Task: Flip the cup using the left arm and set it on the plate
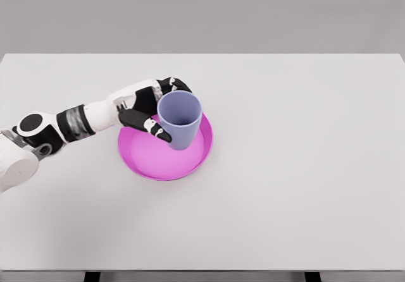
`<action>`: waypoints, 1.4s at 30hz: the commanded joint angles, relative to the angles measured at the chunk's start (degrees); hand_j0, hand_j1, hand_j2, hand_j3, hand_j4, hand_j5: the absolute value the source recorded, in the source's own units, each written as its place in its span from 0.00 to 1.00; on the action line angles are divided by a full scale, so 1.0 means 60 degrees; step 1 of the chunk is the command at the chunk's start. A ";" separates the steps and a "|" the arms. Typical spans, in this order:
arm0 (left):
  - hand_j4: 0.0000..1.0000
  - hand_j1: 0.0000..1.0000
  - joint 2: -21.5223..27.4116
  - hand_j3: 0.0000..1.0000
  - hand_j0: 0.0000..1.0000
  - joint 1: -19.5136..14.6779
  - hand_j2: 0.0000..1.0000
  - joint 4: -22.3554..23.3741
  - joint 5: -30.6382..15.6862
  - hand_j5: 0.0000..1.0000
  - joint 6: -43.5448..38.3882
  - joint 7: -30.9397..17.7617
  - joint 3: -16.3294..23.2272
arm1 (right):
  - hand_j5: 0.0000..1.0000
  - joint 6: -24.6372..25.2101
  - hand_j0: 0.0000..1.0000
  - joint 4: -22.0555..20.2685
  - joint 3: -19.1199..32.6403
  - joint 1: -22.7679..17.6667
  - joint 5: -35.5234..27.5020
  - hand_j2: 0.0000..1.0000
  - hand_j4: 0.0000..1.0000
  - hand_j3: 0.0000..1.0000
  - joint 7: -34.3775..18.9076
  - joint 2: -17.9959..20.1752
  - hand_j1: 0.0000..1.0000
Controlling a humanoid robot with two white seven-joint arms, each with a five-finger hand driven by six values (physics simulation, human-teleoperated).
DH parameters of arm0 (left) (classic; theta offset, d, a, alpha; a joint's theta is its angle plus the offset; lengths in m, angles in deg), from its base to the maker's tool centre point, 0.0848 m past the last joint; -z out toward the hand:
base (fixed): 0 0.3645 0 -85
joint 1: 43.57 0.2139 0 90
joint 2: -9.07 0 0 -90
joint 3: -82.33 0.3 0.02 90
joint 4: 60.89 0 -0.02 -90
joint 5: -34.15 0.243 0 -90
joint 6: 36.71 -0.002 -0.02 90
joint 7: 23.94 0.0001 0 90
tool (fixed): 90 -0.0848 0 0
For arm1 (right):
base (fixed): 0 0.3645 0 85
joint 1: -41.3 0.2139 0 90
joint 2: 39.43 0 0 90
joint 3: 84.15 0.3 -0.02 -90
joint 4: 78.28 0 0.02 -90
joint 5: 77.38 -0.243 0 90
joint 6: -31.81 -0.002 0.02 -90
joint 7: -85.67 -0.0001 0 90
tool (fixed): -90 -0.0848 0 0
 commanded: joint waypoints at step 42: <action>0.99 0.99 -0.0360 0.99 0.99 0.0088 0.99 0.0942 0.0896 0.99 0.0027 0.0003 -0.0019 | 1.00 -0.0002 1.00 0.0001 0.0001 0.0000 0.0004 1.00 1.00 1.00 -0.0002 0.0000 1.00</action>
